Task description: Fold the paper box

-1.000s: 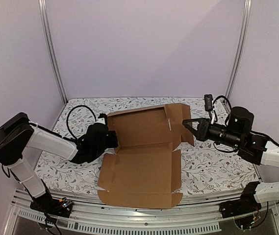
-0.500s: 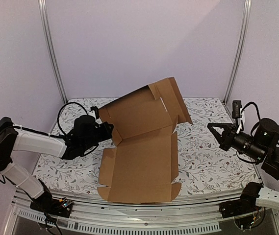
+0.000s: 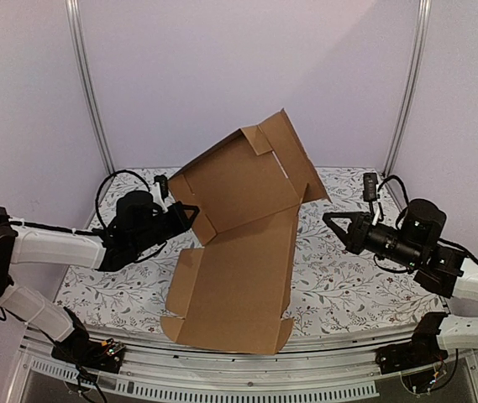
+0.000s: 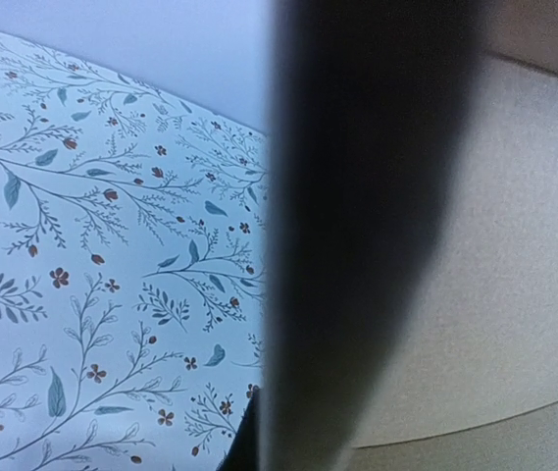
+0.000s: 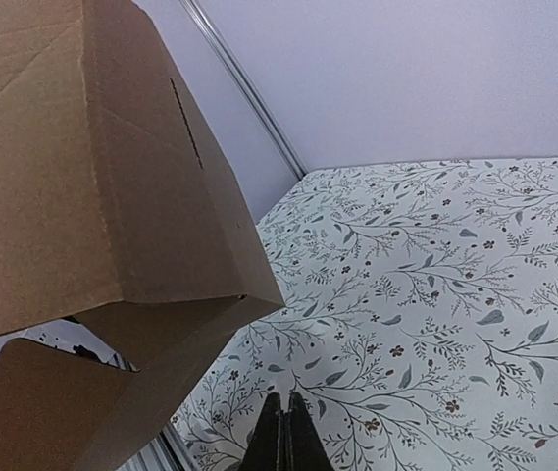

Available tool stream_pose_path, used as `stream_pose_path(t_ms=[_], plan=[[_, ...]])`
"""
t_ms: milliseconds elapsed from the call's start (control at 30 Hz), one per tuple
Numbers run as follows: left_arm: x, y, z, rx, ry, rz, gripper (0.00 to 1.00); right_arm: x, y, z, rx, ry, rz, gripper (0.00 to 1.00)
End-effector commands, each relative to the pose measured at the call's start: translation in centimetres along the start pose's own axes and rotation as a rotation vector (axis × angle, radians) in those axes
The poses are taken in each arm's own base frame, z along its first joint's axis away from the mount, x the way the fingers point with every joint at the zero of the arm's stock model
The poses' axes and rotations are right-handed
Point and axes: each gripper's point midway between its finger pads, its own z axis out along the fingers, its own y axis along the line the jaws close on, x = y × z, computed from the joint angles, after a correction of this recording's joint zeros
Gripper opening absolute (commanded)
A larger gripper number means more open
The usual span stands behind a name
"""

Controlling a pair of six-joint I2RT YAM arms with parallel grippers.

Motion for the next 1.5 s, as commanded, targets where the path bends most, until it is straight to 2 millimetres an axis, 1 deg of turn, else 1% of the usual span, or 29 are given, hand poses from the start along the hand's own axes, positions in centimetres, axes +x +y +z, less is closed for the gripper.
stream_pose_path(t_ms=[0, 200, 300, 433, 600, 733, 933, 1100, 1233, 1367, 1467], plan=[[-1.4, -1.3, -0.5, 0.066, -0.023, -0.037, 0.00, -2.5, 3.9, 1.4, -0.178, -0.079, 0.042, 0.00], [-1.5, -1.7, -0.5, 0.082, -0.018, -0.039, 0.00, -2.6, 6.4, 3.4, -0.258, -0.076, 0.046, 0.00], [-1.6, -1.7, -0.5, 0.080, -0.022, -0.036, 0.00, -3.1, 7.5, 3.7, -0.294, -0.086, 0.045, 0.00], [-1.7, -1.6, -0.6, 0.085, -0.026, -0.039, 0.00, -3.0, 8.2, 4.1, -0.314, -0.088, 0.050, 0.00], [-1.5, -1.9, -0.5, 0.100, -0.018, -0.042, 0.00, -3.3, 8.2, 4.5, -0.305, -0.105, 0.053, 0.00], [-1.4, -2.2, -0.6, 0.122, -0.014, -0.040, 0.00, -3.2, 7.7, 5.1, -0.277, -0.106, 0.057, 0.00], [-1.5, -2.5, -0.6, 0.137, -0.017, -0.036, 0.00, -2.2, 6.9, 6.2, -0.238, -0.079, 0.071, 0.00], [-1.8, -2.9, -0.6, 0.145, -0.026, -0.031, 0.00, -0.1, 5.4, 7.3, -0.167, -0.008, 0.069, 0.00], [-2.1, -3.1, -0.6, 0.147, -0.028, -0.018, 0.00, 2.6, 4.1, 7.9, -0.072, 0.101, 0.023, 0.00], [-2.3, -3.1, -0.6, 0.145, -0.032, -0.012, 0.00, 4.6, 3.0, 7.5, -0.015, 0.166, -0.029, 0.00], [-2.5, -3.0, -0.6, 0.140, -0.033, -0.006, 0.00, 5.3, 2.2, 6.8, 0.018, 0.183, -0.046, 0.00]])
